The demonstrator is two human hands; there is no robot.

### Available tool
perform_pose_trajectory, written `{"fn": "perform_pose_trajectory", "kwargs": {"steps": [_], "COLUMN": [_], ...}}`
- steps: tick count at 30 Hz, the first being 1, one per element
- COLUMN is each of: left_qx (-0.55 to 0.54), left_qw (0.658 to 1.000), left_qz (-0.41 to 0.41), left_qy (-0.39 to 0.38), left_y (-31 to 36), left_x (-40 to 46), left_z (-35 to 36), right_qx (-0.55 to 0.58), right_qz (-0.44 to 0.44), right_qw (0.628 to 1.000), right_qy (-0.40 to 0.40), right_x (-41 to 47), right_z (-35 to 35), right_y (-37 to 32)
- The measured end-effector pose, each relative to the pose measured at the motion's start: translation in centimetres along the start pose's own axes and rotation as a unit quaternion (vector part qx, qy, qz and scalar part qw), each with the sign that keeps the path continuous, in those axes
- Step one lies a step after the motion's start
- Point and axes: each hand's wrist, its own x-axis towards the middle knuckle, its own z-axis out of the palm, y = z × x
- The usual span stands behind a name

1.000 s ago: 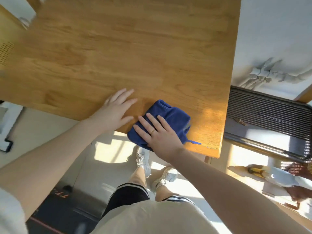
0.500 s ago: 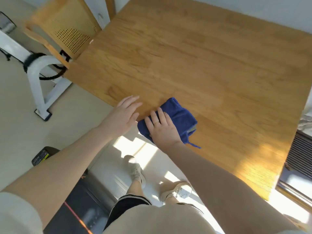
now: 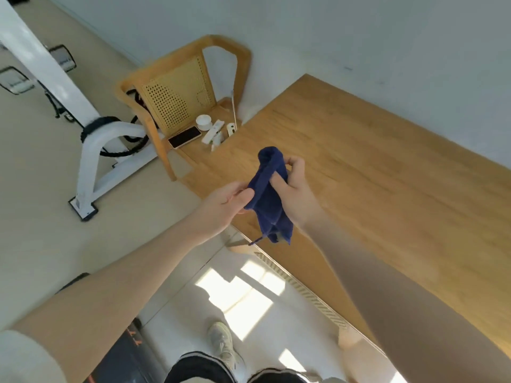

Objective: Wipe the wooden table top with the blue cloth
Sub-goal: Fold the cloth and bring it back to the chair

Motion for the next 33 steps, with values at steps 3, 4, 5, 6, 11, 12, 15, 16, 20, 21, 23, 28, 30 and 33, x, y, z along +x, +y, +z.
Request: {"fn": "perform_pose_trajectory", "kwargs": {"steps": [3, 4, 5, 6, 11, 12, 15, 16, 20, 21, 23, 28, 30, 33], "left_qx": [-0.052, -0.064, -0.079, -0.089, -0.084, -0.079, -0.091, -0.108, -0.188, -0.191, -0.168, -0.163, -0.186, -0.21], "left_qw": [0.997, 0.995, 0.992, 0.99, 0.989, 0.988, 0.982, 0.981, 0.97, 0.97, 0.972, 0.95, 0.941, 0.927], "left_qz": [0.0, 0.0, 0.0, 0.003, 0.019, 0.018, 0.013, 0.014, 0.017, 0.017, 0.004, -0.034, -0.032, -0.034], "left_qy": [0.057, 0.08, 0.098, 0.111, 0.124, 0.134, 0.162, 0.161, 0.15, 0.151, 0.167, 0.264, 0.281, 0.308], "left_y": [0.3, 0.2, 0.2, 0.1, 0.3, 0.2, 0.2, 0.1, -0.1, -0.1, -0.1, 0.0, -0.1, -0.9], "left_x": [0.6, 0.7, 0.8, 1.0, 2.1, 2.5, 3.6, 4.0, 5.9, 6.5, 8.1, 12.0, 13.5, 15.7], "left_z": [-4.3, -5.8, -7.3, -8.9, -15.0, -16.0, -18.8, -19.8, -24.2, -25.4, -28.2, -36.9, -40.2, -44.4], "right_qx": [0.021, 0.029, 0.032, 0.027, 0.13, 0.178, 0.19, 0.16, 0.056, 0.054, 0.057, 0.034, 0.036, 0.056], "right_qz": [-0.006, -0.011, -0.015, -0.017, 0.089, 0.12, 0.128, 0.113, 0.067, 0.073, 0.095, 0.117, 0.127, 0.153], "right_qw": [1.0, 0.999, 0.998, 0.998, 0.987, 0.977, 0.972, 0.979, 0.994, 0.994, 0.992, 0.991, 0.99, 0.987], "right_qy": [0.02, 0.032, 0.046, 0.058, 0.009, -0.006, -0.047, -0.059, -0.062, -0.065, -0.064, -0.047, -0.047, -0.013], "right_x": [3.5, 4.5, 5.7, 6.9, 11.4, 12.2, 14.8, 15.8, 20.7, 22.2, 25.5, 34.7, 38.1, 41.8], "right_z": [4.1, 5.4, 6.8, 8.0, 13.5, 14.1, 15.5, 16.0, 17.6, 17.8, 18.2, 19.7, 20.3, 21.1], "right_y": [-1.1, -1.6, -1.9, -2.2, -4.2, -4.6, -5.2, -5.6, -6.9, -7.1, -7.8, -8.5, -8.3, -8.0]}}
